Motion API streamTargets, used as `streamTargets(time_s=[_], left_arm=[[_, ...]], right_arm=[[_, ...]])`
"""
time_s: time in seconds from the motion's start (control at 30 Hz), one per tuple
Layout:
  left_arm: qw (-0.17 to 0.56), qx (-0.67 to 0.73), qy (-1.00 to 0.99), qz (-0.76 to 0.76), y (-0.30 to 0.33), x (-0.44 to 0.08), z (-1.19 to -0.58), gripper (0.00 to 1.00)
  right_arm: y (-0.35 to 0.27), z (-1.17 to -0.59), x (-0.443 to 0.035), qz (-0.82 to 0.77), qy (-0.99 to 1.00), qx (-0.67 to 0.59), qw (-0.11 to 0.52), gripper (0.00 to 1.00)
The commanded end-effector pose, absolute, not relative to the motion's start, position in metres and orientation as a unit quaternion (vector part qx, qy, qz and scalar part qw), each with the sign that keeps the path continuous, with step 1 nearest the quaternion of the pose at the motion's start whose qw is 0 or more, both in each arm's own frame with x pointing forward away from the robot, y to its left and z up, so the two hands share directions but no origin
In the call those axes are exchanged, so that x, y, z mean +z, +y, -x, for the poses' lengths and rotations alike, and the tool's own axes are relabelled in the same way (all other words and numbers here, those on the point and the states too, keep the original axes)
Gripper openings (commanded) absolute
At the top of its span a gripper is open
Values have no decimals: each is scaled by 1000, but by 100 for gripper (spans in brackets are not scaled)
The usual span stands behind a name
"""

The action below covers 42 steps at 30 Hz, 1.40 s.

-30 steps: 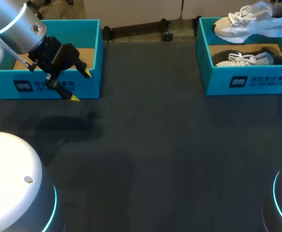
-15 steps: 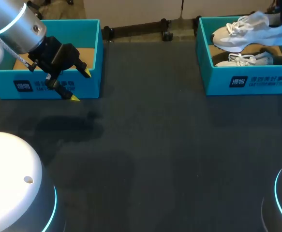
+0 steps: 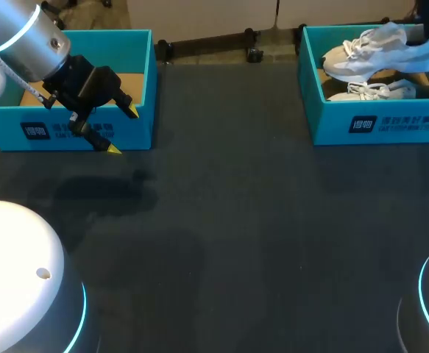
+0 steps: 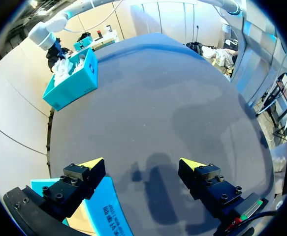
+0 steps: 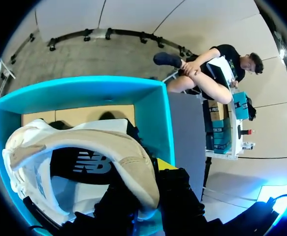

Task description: Take the shoe out of the shoebox, open the shoe tongue, remove and reinsert the insole, then place the shoe into the shoebox

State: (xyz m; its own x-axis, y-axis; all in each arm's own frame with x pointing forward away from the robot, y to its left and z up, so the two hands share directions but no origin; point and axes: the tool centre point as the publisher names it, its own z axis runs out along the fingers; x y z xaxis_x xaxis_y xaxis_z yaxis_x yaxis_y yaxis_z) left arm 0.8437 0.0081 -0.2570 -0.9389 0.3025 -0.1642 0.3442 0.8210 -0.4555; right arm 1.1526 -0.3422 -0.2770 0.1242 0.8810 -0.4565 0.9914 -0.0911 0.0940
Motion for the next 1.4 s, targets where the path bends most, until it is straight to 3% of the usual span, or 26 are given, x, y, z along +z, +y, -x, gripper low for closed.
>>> streamTargets(time_s=[0.03, 1.4], left_arm=[[43, -245, 954, -170, 9, -257, -842, 100], [43, -245, 954, -170, 9, -257, -842, 100]], right_arm=[[-343, -1163, -285, -728, 642, -146, 192, 0], [-353, -1151, -347, -743, 620, -165, 188, 0]])
